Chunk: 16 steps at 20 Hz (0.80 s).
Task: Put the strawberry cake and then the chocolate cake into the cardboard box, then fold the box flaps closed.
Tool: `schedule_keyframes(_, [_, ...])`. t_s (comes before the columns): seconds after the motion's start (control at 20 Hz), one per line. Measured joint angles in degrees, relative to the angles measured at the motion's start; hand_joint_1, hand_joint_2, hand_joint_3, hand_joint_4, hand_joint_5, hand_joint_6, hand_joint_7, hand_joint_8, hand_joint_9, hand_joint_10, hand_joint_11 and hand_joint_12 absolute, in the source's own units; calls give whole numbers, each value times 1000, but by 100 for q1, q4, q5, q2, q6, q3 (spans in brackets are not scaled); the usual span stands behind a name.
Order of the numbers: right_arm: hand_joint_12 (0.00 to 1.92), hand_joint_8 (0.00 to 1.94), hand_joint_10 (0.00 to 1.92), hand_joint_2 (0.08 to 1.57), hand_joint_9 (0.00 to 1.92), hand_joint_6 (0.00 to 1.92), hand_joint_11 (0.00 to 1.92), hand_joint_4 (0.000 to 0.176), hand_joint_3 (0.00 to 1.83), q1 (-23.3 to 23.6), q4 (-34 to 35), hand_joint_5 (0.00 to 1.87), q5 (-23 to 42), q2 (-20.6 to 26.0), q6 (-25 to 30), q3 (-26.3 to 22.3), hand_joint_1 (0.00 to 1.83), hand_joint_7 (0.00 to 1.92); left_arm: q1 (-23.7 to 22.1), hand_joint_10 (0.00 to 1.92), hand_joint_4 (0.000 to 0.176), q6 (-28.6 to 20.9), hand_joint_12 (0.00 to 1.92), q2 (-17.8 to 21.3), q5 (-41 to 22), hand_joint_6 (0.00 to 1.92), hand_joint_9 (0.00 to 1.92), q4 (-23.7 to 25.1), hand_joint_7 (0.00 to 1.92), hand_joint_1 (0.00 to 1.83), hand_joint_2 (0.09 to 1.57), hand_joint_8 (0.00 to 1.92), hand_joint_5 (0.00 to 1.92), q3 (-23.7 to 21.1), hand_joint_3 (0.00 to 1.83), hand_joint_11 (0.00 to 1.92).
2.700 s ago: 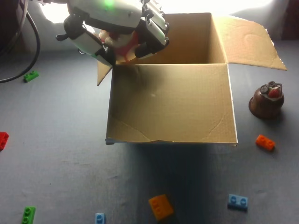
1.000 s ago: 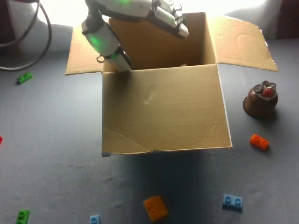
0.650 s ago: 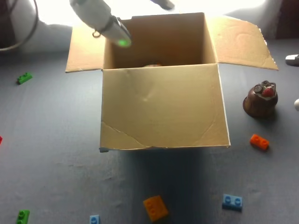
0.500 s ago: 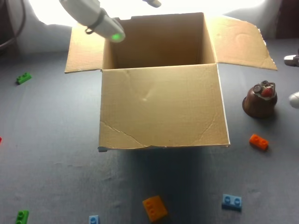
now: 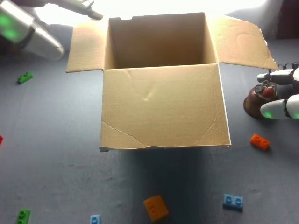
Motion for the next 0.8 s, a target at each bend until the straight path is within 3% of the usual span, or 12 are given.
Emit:
schedule_keyframes(0.1, [684,4,9,1091,163,6,0,0,0,0,4,174,48,-52,-109,57,478,197,92,1,0,-70,741,24,-214,1,217,-214,188,0,1175,2,161,234,3,0])
schedule_keyframes(0.35, [571,0,1,1042,145,4,0,0,0,2,2,147,155,-173,-251,116,745,156,422,4,0,-48,782,20,-330,2,237,-326,211,0,1184,4,178,787,4,0])
schedule_keyframes(0.5, [570,2,0,1039,130,0,0,0,0,26,-2,125,181,-179,-251,116,761,128,758,0,0,116,771,59,-378,0,225,-262,205,0,1183,1,168,802,2,0])
schedule_keyframes(0.6, [568,10,6,1021,143,7,0,0,0,90,-2,139,166,-186,-251,116,793,148,820,3,0,267,789,61,-422,4,236,-367,213,0,1188,2,181,787,3,0])
schedule_keyframes(0.7, [604,10,10,997,152,5,0,0,0,157,-2,136,238,-210,-251,116,866,164,863,0,0,743,772,55,-435,0,230,-595,207,0,1189,0,172,761,2,0])
schedule_keyframes(0.8, [581,7,8,999,149,1,0,0,0,188,-2,127,245,-221,-219,116,866,170,1058,2,0,787,786,55,-632,1,236,-750,211,0,1192,2,172,804,2,0])
